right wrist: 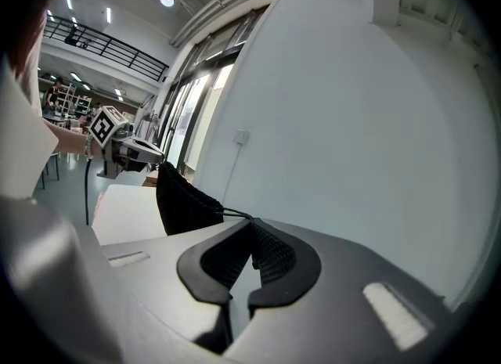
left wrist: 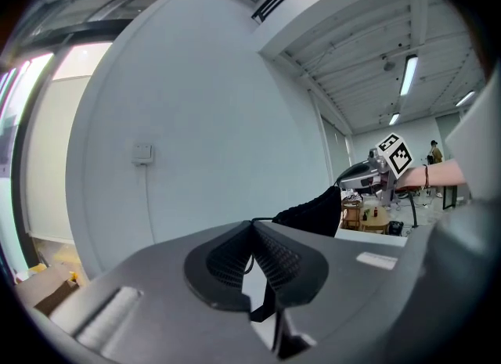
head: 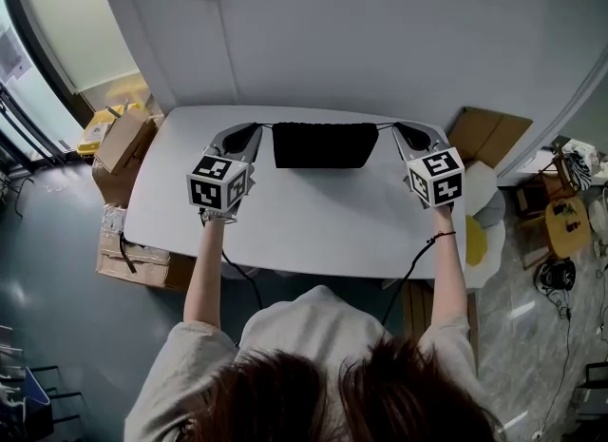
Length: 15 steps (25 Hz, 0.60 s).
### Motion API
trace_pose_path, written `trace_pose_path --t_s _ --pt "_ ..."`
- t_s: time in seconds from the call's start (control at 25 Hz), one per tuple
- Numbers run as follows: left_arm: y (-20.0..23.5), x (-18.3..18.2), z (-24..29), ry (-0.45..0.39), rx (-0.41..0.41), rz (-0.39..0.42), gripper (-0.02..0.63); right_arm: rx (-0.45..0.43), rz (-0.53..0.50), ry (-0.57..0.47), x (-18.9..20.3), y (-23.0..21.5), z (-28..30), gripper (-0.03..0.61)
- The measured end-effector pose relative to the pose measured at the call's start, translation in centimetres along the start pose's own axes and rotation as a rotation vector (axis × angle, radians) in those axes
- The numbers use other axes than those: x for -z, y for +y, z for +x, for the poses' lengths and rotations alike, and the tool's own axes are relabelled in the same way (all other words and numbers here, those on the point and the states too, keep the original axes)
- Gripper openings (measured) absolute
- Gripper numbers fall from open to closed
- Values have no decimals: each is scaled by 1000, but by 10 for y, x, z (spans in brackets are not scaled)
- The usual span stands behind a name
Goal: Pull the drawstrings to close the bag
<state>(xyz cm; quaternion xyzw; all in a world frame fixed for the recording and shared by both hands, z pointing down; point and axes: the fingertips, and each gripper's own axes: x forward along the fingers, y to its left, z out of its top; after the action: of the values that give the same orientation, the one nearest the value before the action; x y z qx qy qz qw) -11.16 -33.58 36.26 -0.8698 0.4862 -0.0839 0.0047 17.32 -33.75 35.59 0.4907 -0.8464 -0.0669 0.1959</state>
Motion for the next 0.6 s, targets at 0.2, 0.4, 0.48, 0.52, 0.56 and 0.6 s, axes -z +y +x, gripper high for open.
trace_pose_path --t_s 0.2,0.4,0.48,0.52,0.56,0.6 --pt "-1 -11 0 -34 -18 -4 3 28 16 -39 -11 -6 -3 12" --pt "0 -26 -2 -85 -25 -16 3 50 40 -86 -21 -11 -8 12" --pt "0 -31 -1 -95 -31 -8 3 58 47 -103 -24 -13 -9 12" --pt "0 -33 -1 -101 -32 -6 3 63 51 -111 -26 -14 -10 12" --pt "1 -36 -2 -109 -33 -6 3 68 55 -120 -28 -15 -10 12" --pt "1 -39 -2 -116 -35 -6 3 71 60 -128 -31 -15 -10 12"
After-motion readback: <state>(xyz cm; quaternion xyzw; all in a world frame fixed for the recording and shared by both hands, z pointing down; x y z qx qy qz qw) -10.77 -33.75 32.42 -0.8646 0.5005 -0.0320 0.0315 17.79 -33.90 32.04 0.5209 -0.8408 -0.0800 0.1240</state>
